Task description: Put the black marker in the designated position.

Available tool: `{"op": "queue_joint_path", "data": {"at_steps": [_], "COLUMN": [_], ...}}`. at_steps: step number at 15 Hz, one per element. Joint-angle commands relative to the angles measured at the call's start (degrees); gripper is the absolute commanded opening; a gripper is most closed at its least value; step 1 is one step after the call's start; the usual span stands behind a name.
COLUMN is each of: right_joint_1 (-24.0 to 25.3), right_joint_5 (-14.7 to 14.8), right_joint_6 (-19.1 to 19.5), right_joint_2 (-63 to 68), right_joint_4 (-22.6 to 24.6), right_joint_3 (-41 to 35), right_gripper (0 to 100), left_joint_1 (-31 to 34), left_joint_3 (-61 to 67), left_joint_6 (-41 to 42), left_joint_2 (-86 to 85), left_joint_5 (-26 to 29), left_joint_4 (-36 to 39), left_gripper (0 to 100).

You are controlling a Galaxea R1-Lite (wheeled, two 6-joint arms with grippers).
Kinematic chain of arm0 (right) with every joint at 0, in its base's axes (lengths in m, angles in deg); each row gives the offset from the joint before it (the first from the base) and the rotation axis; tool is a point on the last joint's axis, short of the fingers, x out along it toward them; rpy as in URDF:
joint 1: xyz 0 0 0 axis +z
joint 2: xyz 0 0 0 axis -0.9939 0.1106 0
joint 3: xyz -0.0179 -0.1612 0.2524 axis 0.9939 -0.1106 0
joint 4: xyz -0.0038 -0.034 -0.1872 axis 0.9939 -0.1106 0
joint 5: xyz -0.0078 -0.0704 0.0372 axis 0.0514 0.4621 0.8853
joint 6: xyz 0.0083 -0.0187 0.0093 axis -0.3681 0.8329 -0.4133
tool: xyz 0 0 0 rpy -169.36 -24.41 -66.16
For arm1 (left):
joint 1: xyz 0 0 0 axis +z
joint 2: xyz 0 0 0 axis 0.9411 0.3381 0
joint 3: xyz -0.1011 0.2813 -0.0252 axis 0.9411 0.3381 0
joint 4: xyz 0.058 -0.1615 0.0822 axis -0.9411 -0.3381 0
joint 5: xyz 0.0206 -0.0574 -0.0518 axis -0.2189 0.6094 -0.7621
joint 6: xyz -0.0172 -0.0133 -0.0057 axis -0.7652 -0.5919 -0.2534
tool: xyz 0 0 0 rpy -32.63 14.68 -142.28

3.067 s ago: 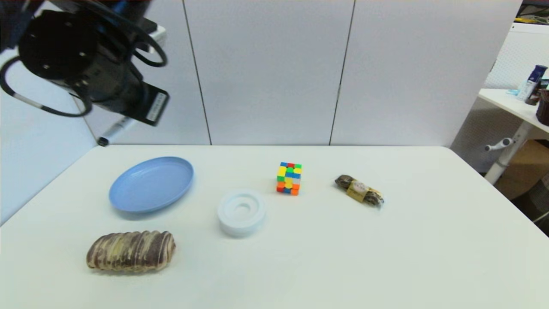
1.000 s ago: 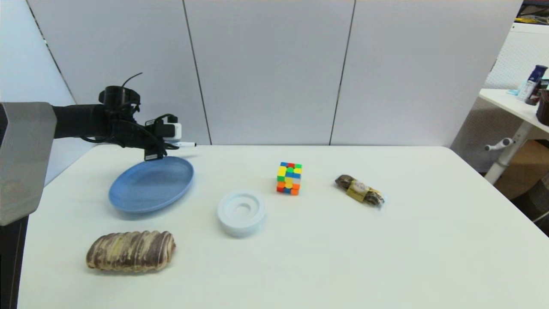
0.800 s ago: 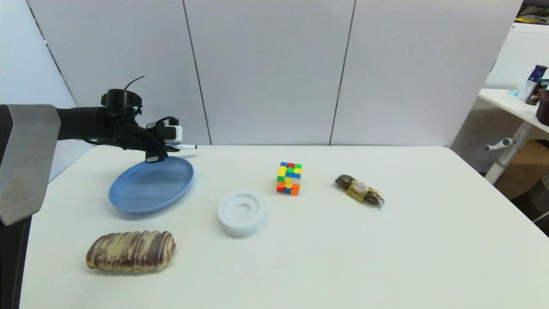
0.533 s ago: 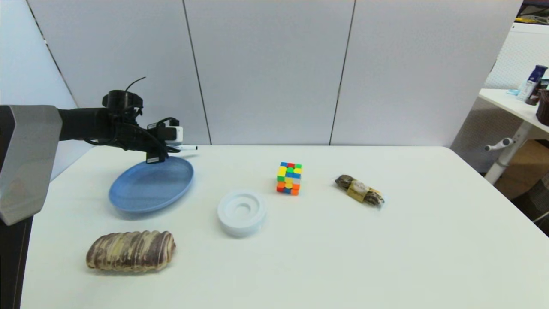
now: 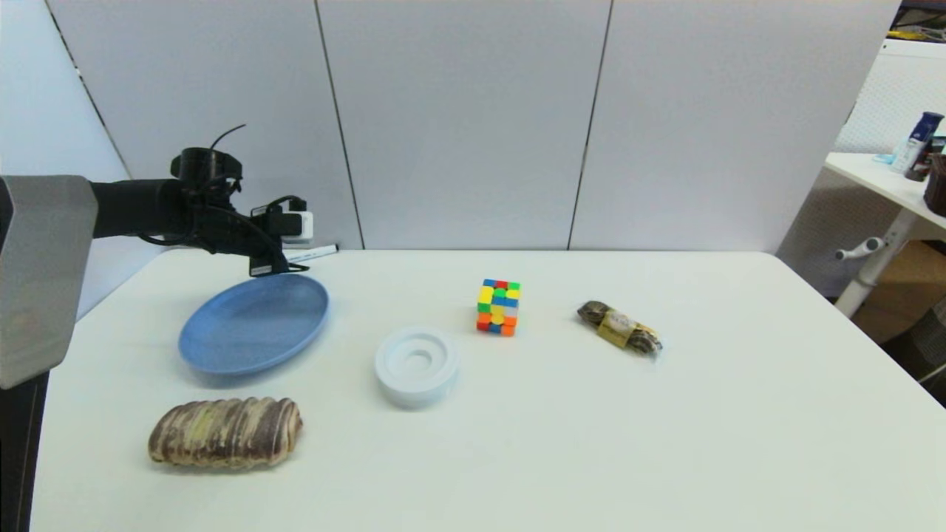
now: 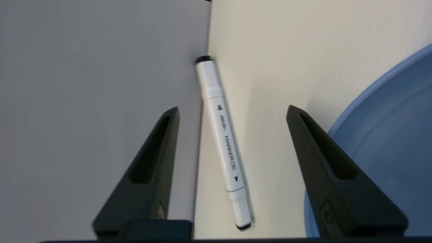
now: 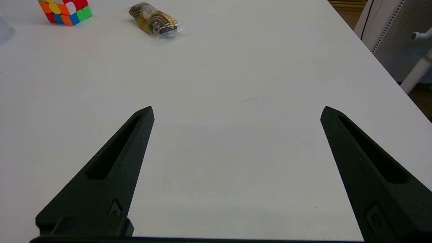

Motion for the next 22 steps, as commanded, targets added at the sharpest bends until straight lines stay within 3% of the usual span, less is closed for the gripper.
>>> {"op": "queue_joint_path", "data": {"at_steps": [1, 5, 6, 8, 10, 12, 14, 18, 22], "right_joint_1": [0.1, 0.0, 0.0, 0.1, 0.1, 0.0, 0.1, 0.1, 0.1], "right_joint_5": [0.0, -0.1, -0.1, 0.0, 0.0, -0.1, -0.1, -0.1, 0.0], "right_joint_6": [0.0, 0.0, 0.0, 0.0, 0.0, 0.0, 0.0, 0.0, 0.0], "right_joint_2": [0.1, 0.1, 0.1, 0.1, 0.1, 0.1, 0.1, 0.1, 0.1], "right_joint_4": [0.0, 0.0, 0.0, 0.0, 0.0, 0.0, 0.0, 0.0, 0.0], "right_joint_3": [0.0, 0.0, 0.0, 0.0, 0.0, 0.0, 0.0, 0.0, 0.0], "right_gripper": [100, 100, 100, 100, 100, 100, 100, 100, 100], "left_joint_1": [-3.4, -5.4, -6.8, -7.7, -6.5, -2.6, -1.6, -0.7, -1.4], "left_joint_3": [0.0, 0.4, 2.6, 13.8, 35.2, 59.6, 75.1, 95.8, 105.4], "left_joint_6": [-11.5, -43.9, -59.2, -73.2, -75.3, -75.9, -75.7, -75.5, -75.9], "left_joint_2": [-17.9, -35.6, -43.4, -54.1, -67.9, -82.4, -92.9, -114.0, -123.5], "left_joint_5": [-7.8, -25.0, -33.7, -36.5, -34.3, -25.2, -17.8, -16.3, -16.5], "left_joint_4": [-3.6, -5.0, -10.1, -11.8, -5.7, 3.5, 8.8, 8.9, 9.2], "left_gripper": [100, 100, 100, 100, 100, 100, 100, 100, 100]}}
